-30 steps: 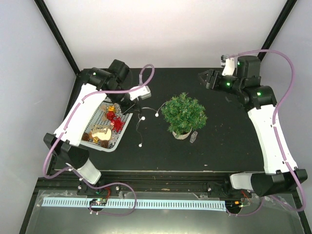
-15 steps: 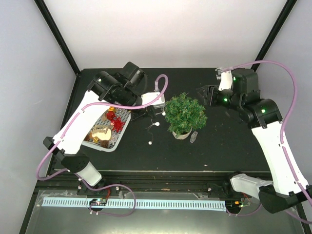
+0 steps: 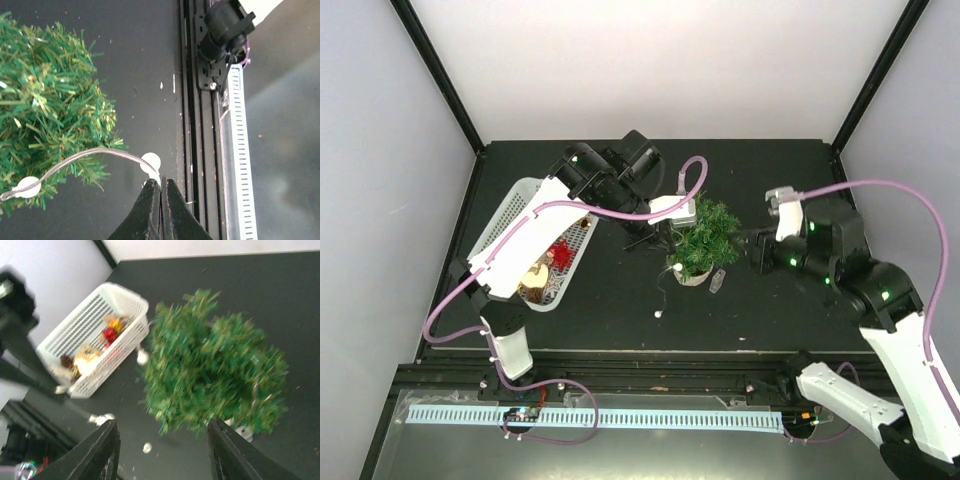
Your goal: Decorate the small christmas tree
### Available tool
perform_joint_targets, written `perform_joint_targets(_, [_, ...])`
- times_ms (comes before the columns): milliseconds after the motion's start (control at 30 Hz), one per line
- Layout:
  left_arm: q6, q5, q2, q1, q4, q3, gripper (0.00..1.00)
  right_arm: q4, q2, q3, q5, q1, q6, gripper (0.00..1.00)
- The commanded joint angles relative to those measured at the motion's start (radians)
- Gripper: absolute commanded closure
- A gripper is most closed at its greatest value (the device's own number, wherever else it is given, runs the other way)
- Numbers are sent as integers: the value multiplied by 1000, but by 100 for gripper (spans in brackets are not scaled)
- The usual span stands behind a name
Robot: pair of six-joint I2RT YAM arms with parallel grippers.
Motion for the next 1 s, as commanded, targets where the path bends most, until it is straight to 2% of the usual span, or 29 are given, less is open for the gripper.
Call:
perform_joint_targets(0, [-35,125,29,-3,-14,85,98,49,-117,-130,30,111,43,51])
perform_joint_targets(167, [-46,183,59,-3,-14,120,98,130,-198,-322,175,393,167,50])
perform_joint_targets(300, [-50,224,74,-3,-14,139,98,183,-172,-431,398,661,269,50])
perform_joint_targets(367, [-54,231,81,-3,-14,142,98,215,-151,-479,502,736,316,49])
perform_joint_targets(667, [-66,263,90,-3,-16,126,98,444,-158,-700,761,852,422,41])
perform_joint_targets(967, [-72,294,87,-4,-15,120,98,698,-140,-856,792,872,459,41])
